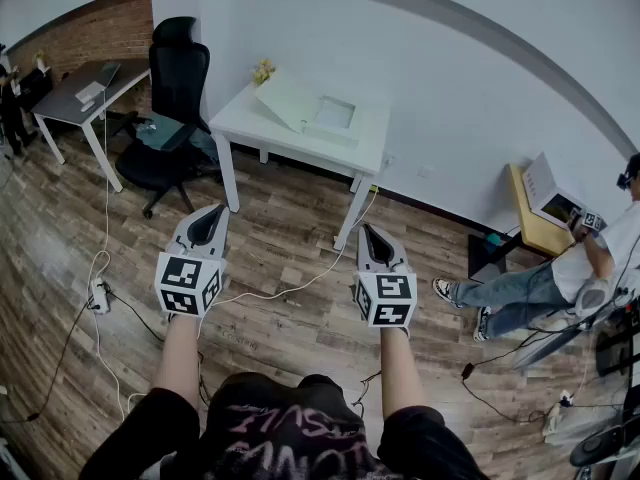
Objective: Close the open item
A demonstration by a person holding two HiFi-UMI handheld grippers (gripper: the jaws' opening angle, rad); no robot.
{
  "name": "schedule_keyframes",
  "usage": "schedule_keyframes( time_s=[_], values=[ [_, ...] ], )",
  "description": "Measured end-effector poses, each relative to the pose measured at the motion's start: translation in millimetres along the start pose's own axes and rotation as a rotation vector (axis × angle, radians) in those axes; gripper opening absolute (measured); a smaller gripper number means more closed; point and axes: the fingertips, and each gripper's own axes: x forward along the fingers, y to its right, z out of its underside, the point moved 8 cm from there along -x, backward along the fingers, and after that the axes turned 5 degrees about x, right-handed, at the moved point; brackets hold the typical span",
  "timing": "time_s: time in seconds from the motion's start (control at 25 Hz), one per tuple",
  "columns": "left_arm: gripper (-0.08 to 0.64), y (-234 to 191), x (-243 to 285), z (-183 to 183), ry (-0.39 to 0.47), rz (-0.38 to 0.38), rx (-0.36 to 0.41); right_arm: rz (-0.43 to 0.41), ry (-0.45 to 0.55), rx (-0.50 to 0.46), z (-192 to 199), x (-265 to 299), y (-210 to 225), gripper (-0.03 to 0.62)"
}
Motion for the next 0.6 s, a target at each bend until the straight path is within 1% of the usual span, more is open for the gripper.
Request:
schedule_keyframes(
  time_s=[0.12,0.4,0.6],
  values=[
    [0.014,-5.3,1.3,3.2,0.009,-0.002,-0.025,-0.009,-0.006,0.028,3.2,6.7,0.0,0.025],
    [0.014,-12.5,6.6,9.6,0.000,0.005,0.011,-0.006,-0.006,0.041,5.0,16.5,-3.4,0.025],
    [0.014,-19.7,8.1,14.3,-0.006,0.020,-0.003,-0.016,-0.004,0.036,9.1,18.8,-6.7,0.026]
  ],
)
